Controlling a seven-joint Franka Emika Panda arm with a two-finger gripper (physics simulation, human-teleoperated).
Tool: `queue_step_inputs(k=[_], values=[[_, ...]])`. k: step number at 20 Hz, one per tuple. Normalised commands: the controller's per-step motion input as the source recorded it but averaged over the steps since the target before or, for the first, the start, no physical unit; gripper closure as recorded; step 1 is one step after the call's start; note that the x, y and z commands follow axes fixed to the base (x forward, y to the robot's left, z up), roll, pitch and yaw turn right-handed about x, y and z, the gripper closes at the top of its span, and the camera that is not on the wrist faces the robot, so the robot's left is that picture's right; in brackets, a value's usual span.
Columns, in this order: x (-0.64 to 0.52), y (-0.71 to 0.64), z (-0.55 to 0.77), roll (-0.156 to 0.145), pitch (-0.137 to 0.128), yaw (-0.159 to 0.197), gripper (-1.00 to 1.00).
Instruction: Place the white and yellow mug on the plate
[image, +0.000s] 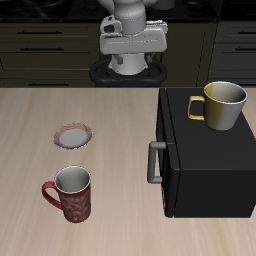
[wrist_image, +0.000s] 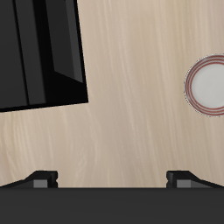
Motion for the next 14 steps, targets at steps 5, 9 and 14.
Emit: queue_step_inputs(k=[5,9,14], values=[[0.12,0.38,0.37,0.033,-0.064,0.012,-1.00],[0.26,0.35,0.35,-0.001,-0.052,-0.018,-1.00],[0.24,0.32,0.33,-0.013,-0.050,-0.005,-1.00]])
